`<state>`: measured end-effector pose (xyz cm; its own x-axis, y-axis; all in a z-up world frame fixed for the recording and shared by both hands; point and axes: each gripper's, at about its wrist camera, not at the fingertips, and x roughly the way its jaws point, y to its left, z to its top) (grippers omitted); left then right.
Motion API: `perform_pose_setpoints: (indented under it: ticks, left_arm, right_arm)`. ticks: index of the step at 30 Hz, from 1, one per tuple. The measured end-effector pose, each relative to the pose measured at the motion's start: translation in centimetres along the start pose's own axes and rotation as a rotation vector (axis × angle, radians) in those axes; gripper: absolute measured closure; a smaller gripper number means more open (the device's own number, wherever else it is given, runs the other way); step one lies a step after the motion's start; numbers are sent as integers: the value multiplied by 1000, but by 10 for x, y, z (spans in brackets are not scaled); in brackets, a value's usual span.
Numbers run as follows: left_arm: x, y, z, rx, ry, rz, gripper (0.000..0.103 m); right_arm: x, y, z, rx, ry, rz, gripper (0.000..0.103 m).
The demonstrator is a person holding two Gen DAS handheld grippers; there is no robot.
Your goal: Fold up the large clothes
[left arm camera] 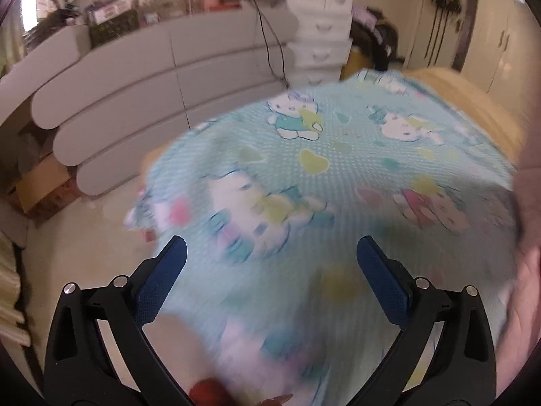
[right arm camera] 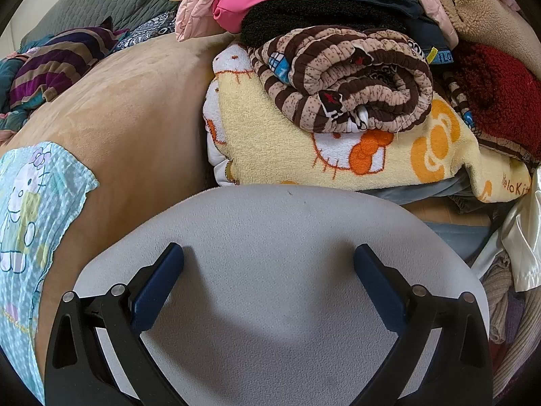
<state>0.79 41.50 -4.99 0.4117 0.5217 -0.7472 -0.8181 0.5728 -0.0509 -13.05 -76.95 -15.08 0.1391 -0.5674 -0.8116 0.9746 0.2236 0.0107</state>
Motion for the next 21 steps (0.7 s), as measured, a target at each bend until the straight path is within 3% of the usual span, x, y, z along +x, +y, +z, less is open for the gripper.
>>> perform_pose_setpoints:
  ticks: [3, 6, 13, 16, 21]
  left_arm:
    - [-26, -5, -16, 41, 3, -67, 8]
    - [-52, -36, -27, 138, -9, -152, 8]
    - [-116, -114, -51, 249, -69, -385, 8]
    - [-147, -156, -73, 308, -73, -510, 8]
    - [-194, -199, -122, 410, -31, -645, 8]
  right_arm:
    - [0, 0, 0, 0, 0, 0, 4]
    - [0, 0, 0, 0, 0, 0, 4]
    - [0, 0, 0, 0, 0, 0, 4]
    - [0, 0, 0, 0, 0, 0, 4]
    - [0, 0, 0, 0, 0, 0, 4]
